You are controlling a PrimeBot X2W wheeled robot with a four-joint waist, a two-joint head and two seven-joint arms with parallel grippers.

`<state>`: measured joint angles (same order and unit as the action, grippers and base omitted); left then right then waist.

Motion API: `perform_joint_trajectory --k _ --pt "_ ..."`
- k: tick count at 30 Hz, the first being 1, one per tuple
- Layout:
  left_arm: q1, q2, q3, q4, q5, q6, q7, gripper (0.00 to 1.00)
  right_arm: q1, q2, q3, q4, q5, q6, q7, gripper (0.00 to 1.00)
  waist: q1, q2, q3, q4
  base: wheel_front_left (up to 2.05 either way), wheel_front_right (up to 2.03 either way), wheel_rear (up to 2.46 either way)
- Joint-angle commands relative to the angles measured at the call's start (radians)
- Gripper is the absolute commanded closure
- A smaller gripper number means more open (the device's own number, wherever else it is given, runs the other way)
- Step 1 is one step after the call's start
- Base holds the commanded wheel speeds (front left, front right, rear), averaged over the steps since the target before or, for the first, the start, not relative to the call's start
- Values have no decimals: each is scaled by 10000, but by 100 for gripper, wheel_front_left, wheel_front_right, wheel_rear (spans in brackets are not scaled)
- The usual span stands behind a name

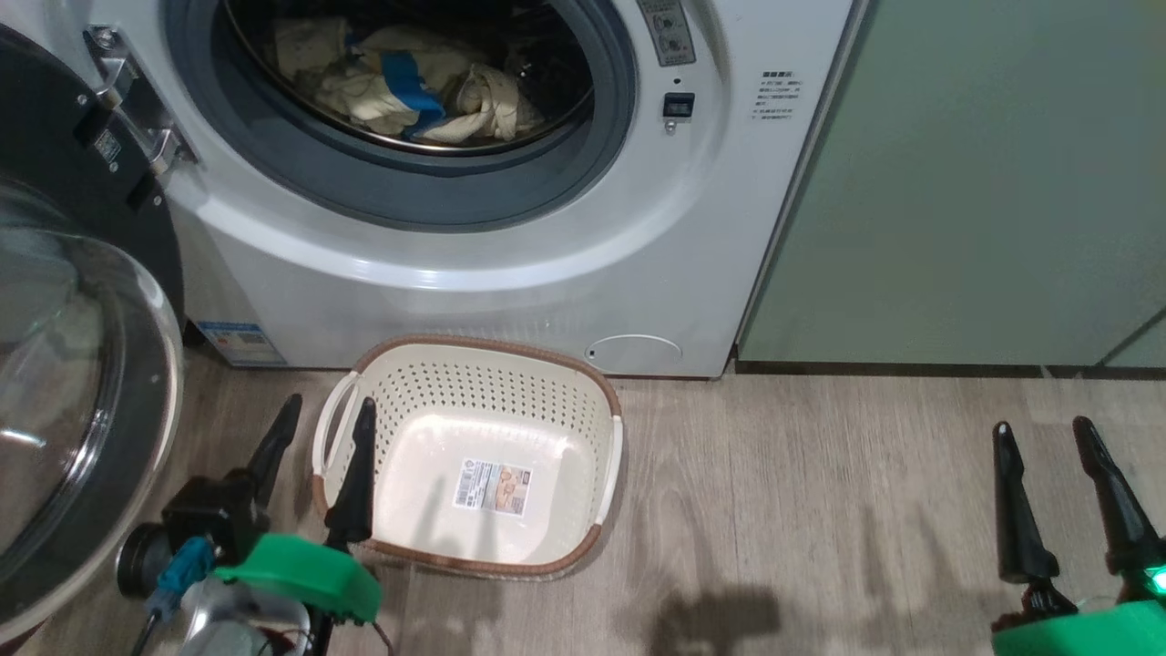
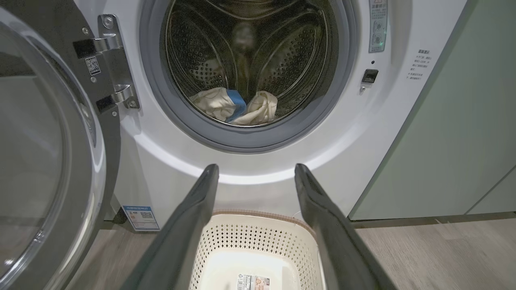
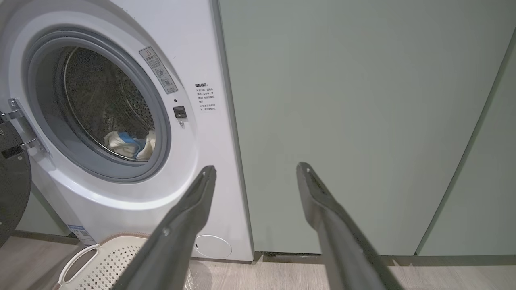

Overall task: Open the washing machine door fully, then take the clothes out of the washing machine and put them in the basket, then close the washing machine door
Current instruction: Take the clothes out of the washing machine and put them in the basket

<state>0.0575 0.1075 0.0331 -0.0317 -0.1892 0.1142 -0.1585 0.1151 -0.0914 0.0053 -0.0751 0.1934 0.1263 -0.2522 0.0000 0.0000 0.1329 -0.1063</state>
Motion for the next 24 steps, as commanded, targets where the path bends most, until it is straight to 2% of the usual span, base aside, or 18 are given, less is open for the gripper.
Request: perform_joint_trajectory --k 1,6,14,24 --pt "-391 206 340 -344 -18 43 -51 0 -403 -144 206 -298 -8 44 -95 0 0 0 14 2 0 0 0" --pt "-486 273 347 -367 -100 17 -34 0 -460 -140 247 -288 51 44 -95 0 0 0 145 34 0 0 0" --pt "-1087 451 133 -101 -361 -343 276 0 -593 -196 227 -325 67 44 -95 0 0 0 645 65 0 0 0" --pt "-3533 665 -227 1290 -600 -724 1012 0 -1215 -116 103 -495 59 44 -95 0 0 0 2148 -80 0 0 0"
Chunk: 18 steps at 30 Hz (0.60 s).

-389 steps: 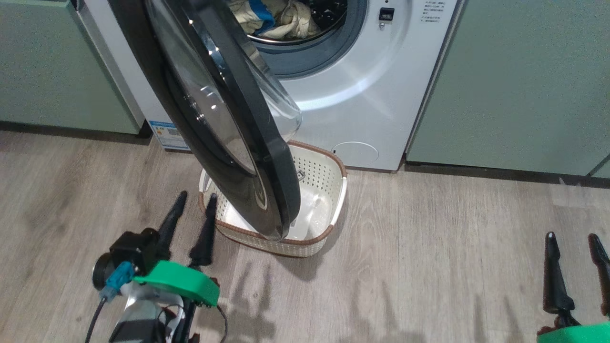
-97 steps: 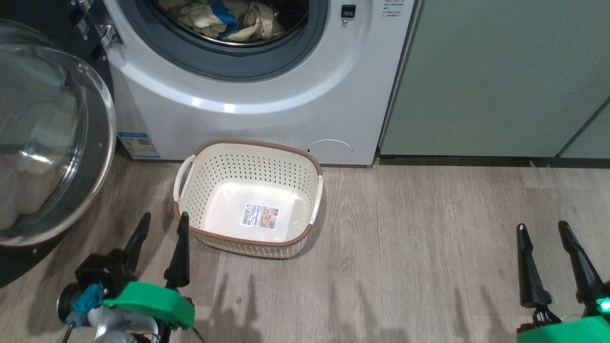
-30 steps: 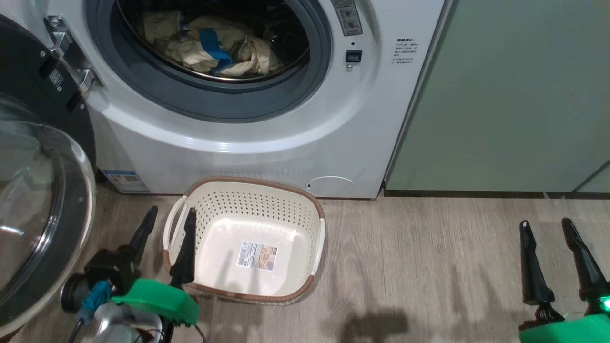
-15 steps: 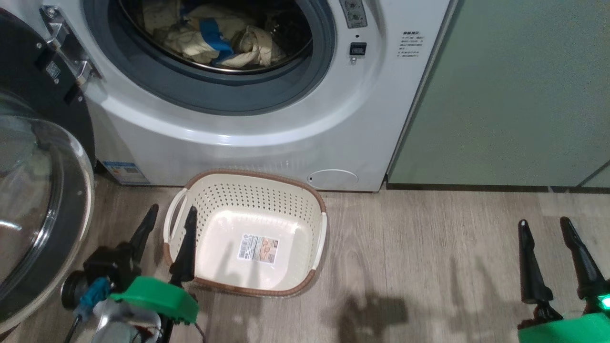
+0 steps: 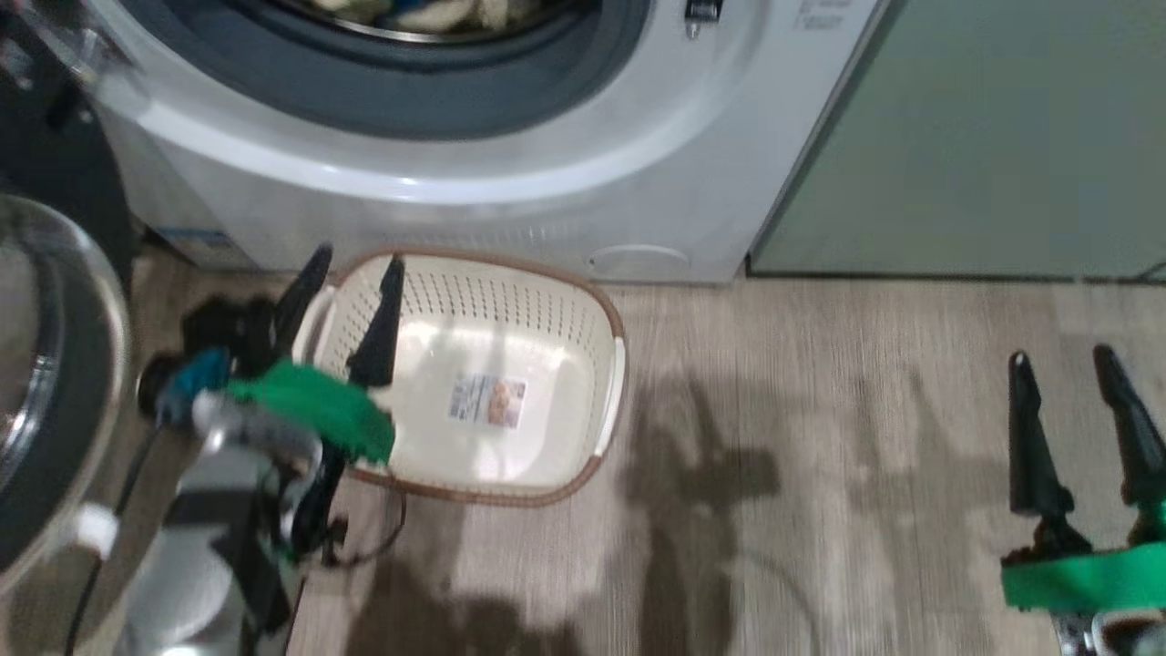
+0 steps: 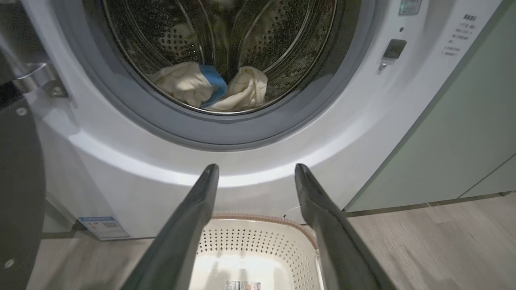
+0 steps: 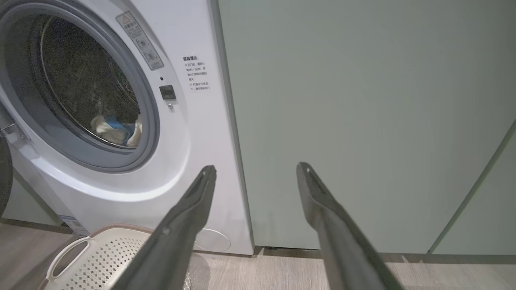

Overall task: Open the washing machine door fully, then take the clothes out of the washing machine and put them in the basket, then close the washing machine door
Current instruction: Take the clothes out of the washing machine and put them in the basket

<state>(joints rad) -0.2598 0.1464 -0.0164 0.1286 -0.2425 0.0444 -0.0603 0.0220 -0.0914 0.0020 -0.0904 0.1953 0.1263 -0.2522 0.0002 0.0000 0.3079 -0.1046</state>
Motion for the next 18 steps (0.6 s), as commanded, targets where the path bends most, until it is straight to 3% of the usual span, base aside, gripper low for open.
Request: perform_joint_trajectory --k 1,11,18 --pt "-691 312 221 -107 -78 -81 102 0 -382 -98 135 -373 46 44 -95 0 -2 0 597 -149 0 0 0" --pt "-4078 1026 110 2009 -420 -850 891 0 -1127 252 -96 -433 94 44 -95 0 -2 0 2033 -883 0 0 0" --pt "-6151 1776 139 3142 -477 -1098 1638 0 -1452 382 94 -445 206 44 -95 0 -2 0 2603 -1570 0 0 0"
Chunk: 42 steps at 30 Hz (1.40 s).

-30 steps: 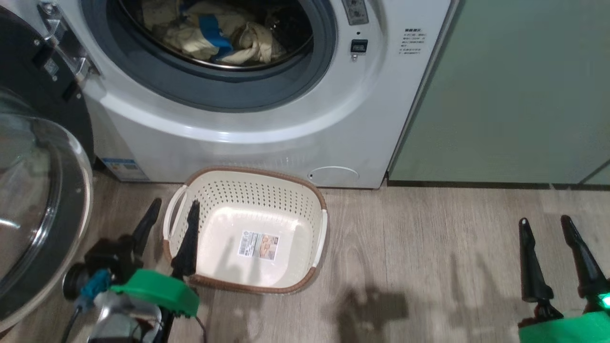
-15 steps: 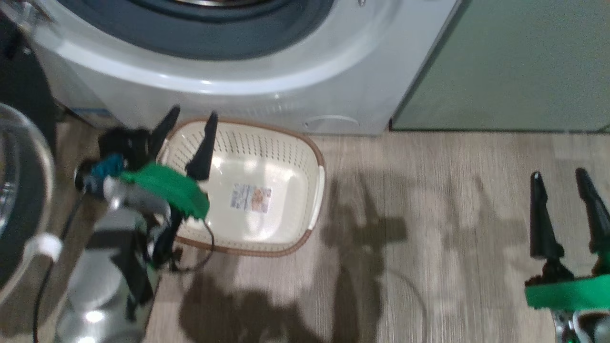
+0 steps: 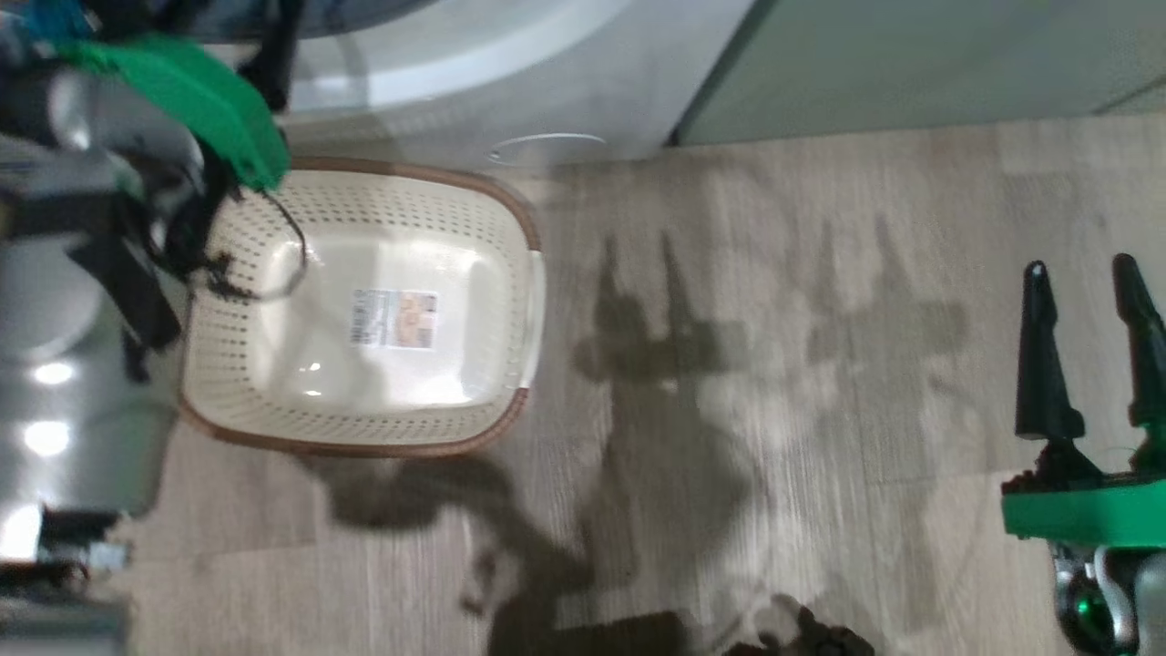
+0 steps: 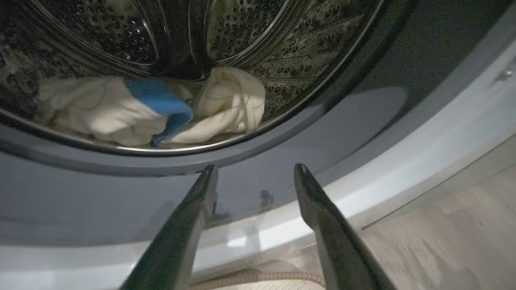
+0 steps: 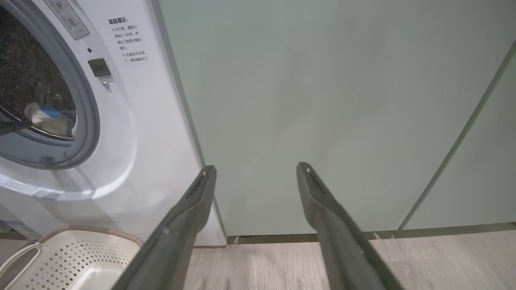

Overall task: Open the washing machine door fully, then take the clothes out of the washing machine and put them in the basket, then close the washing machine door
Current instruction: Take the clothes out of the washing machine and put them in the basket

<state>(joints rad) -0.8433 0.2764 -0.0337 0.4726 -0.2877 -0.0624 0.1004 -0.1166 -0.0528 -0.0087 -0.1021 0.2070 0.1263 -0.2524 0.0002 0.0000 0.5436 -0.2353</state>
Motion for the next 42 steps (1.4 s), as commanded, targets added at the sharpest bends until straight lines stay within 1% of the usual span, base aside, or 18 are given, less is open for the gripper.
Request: perform_joint_trajectory --k 1,4,9,14,18,22,29,34,35,36,37,42 --pt "-614 576 291 -164 -19 -63 150 0 -92 5 243 -334 95 44 -94 0 -2 0 320 -351 0 0 0" --pt "-1454 873 219 191 2 -157 503 0 -165 18 393 -298 -16 44 -94 0 -2 0 492 -620 0 0 0" --pt "-2522 1264 127 714 -13 -269 1023 0 -258 23 614 -273 208 44 -94 0 -2 0 693 -1027 0 0 0" --pt "-3379 1570 90 1240 -42 -290 1561 0 -335 24 826 -255 462 44 -94 0 -2 0 872 -1401 0 0 0" --pt "-3943 1929 -3 1629 92 -264 2032 0 -427 25 1012 -235 683 44 -94 0 -2 0 1059 -1720 0 0 0" --pt "-4376 2216 13 1957 85 -247 2379 0 -499 25 1114 -232 854 44 -94 0 -2 0 1250 -2005 0 0 0" --pt "-4786 2506 107 2374 -91 -194 3073 0 -572 25 1251 -227 1098 44 -94 0 -2 0 1539 -2318 0 0 0" --pt "-4935 2589 144 2478 -234 -115 3544 0 -642 25 1314 -199 1253 44 -94 0 -2 0 1708 -2441 0 0 0" --pt "-4947 2591 121 2463 -235 -110 3571 31 -661 25 1318 -198 1271 44 -94 0 -2 0 1730 -2444 0 0 0" --pt "-4948 2587 94 2443 -234 -110 3593 69 -677 25 1315 -200 1287 44 -94 0 -2 0 1750 -2441 0 0 0" --pt "-4948 2573 76 2422 -245 -109 3604 100 -691 25 1301 -204 1302 44 -94 0 -2 0 1765 -2431 0 0 0" --pt "-4902 2452 38 2221 -364 -84 3472 100 -791 26 1186 -228 1324 44 -94 0 -2 0 1840 -2314 0 0 0"
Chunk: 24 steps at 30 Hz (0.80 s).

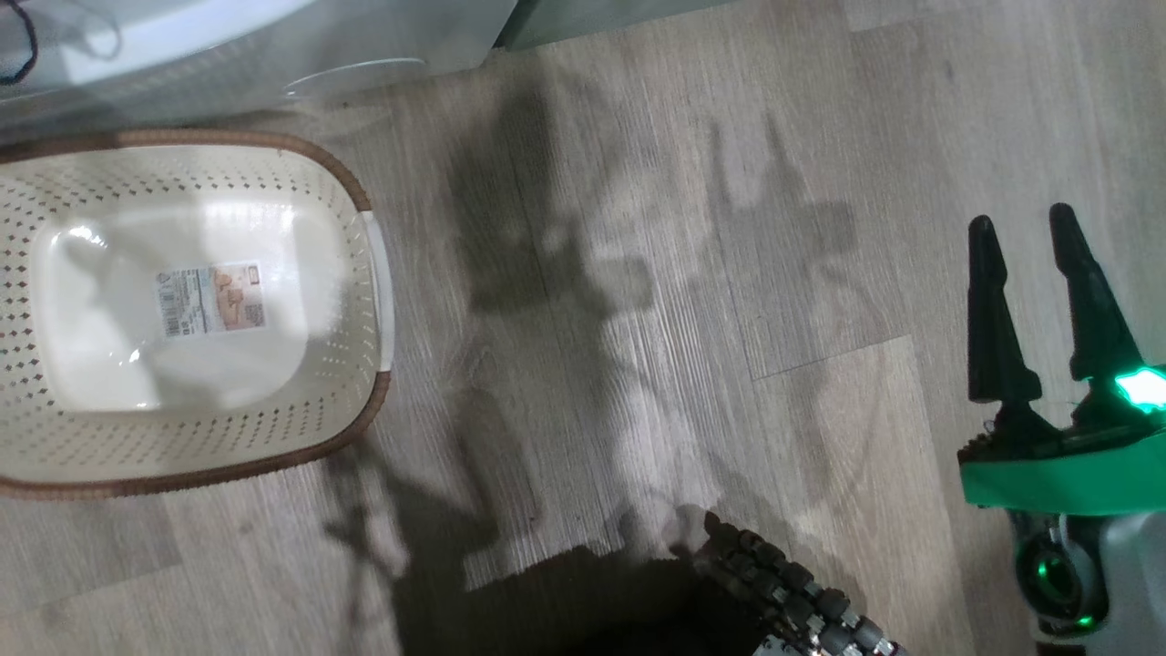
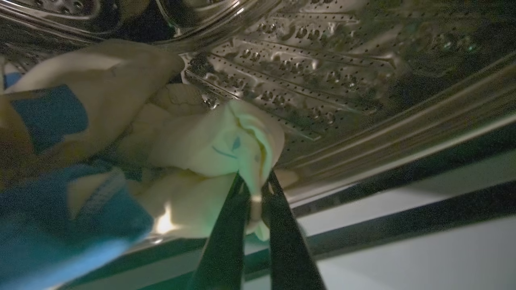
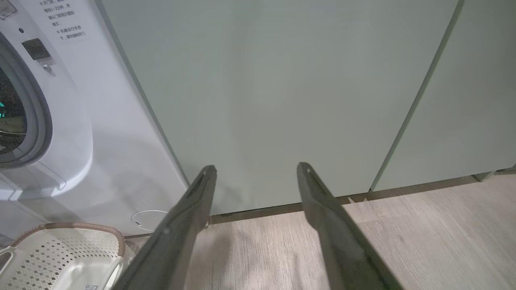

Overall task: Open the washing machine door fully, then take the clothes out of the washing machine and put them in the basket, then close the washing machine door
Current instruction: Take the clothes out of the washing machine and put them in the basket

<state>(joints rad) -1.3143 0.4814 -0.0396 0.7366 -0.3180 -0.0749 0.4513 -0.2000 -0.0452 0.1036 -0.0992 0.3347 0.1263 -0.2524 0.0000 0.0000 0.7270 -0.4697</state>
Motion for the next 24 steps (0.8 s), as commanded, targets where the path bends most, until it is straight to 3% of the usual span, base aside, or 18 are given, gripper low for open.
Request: perform_joint_trajectory --k 1,14,24 --pt "-176 376 104 -490 -99 31 -106 100 33 -51 29 -265 38 44 -94 0 0 0 7 69 0 0 0" --pt "1115 -84 451 -2127 -481 130 -2457 100 -65 -51 -374 -320 -251 44 -94 0 0 0 -332 868 0 0 0" --pt "3563 -706 570 -4774 -328 564 -4880 100 134 -51 -791 -332 -692 44 -94 0 0 0 -1036 1626 0 0 0"
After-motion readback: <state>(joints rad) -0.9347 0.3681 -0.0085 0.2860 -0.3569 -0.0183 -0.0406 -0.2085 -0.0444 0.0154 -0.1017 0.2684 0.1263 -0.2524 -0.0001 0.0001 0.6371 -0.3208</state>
